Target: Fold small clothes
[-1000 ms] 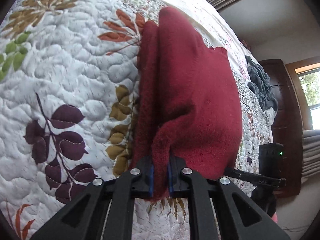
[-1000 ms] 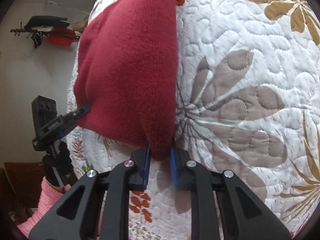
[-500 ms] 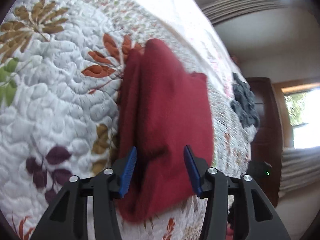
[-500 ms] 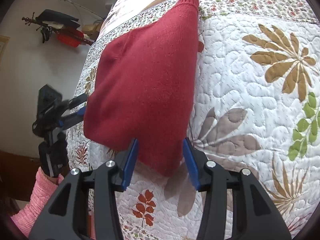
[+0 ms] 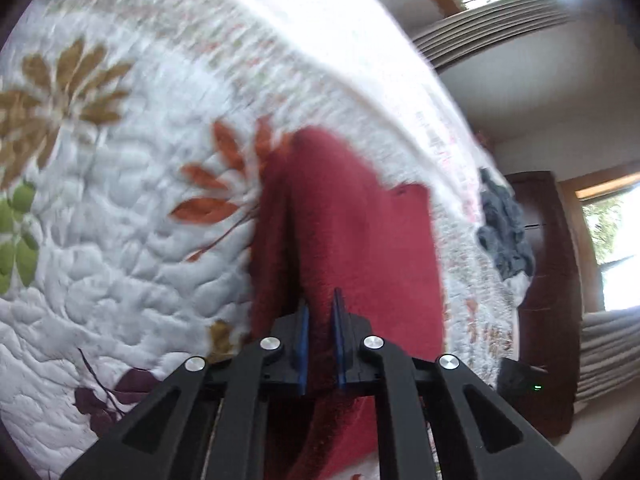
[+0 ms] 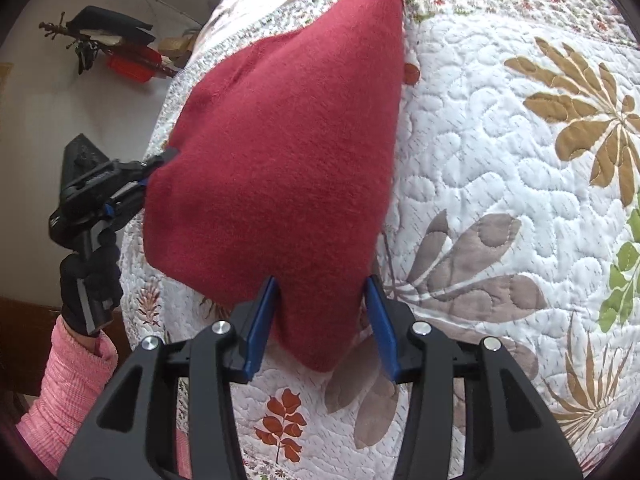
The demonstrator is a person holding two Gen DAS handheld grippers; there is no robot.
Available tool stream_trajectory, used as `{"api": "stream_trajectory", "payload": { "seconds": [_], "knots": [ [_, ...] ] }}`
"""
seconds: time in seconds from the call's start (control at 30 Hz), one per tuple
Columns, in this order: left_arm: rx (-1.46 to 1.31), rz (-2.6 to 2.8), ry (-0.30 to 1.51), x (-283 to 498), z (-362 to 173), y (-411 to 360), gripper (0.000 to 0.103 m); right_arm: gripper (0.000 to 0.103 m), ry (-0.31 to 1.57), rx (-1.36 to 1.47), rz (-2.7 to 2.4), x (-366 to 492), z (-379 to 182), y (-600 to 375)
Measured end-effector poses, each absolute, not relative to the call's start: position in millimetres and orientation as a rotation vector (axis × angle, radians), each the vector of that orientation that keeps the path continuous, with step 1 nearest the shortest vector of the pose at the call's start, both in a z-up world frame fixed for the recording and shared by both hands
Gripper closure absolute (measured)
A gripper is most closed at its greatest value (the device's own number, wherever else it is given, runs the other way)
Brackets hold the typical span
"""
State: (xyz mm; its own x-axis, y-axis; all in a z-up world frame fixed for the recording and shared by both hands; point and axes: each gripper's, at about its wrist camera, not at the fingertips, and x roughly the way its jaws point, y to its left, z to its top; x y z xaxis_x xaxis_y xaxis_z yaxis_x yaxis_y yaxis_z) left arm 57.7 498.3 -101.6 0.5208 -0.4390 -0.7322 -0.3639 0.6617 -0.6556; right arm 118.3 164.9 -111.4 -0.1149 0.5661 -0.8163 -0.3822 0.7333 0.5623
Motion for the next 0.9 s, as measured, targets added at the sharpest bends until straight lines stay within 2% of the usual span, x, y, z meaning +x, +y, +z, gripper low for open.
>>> {"api": "stream_trajectory", "payload": {
  "seconds": [0.1,0.27,0.4,0.57,0.63,0.7,0.73,0.77,0.9],
  "knots": [
    [-0.843,-0.041,1.103,56.3,-118.2,497.5,0.092,0.058,1.499,0.15,0.803,116.9,-117.3,166.3],
    [-0.732,-0.015,1.052,44.1,-80.7,488.3,0.084,0.057,1.484,0.173,0.818,115.2,-106.1,162.0],
    [-0.623,-0.034,1.005,23.7,-44.8,468.6,0.054,0.057,1.454,0.194,0.821,113.7,-93.9,155.6],
    [-0.552,-0.064,1.086,14.5,-53.5,439.1,0.054,0.058,1.454,0.158,0.791,108.2,-94.9,151.5],
    [-0.537,-0.046,1.112,11.7,-65.4,436.4,0.055,0.062,1.464,0.155,0.787,105.4,-99.7,149.5],
    [-0.557,-0.033,1.142,7.2,-81.4,438.2,0.056,0.073,1.484,0.15,0.777,103.5,-105.9,149.0],
    [-0.563,-0.031,1.154,5.5,-87.6,438.4,0.056,0.074,1.496,0.142,0.768,103.5,-110.7,148.9],
    [-0.554,-0.026,1.166,4.1,-94.6,438.1,0.056,0.08,1.501,0.136,0.763,103.6,-113.3,150.1],
    [-0.581,-0.014,1.197,1.8,-114.3,442.0,0.051,0.081,1.516,0.109,0.745,102.7,-125.7,152.1]
  ]
}}
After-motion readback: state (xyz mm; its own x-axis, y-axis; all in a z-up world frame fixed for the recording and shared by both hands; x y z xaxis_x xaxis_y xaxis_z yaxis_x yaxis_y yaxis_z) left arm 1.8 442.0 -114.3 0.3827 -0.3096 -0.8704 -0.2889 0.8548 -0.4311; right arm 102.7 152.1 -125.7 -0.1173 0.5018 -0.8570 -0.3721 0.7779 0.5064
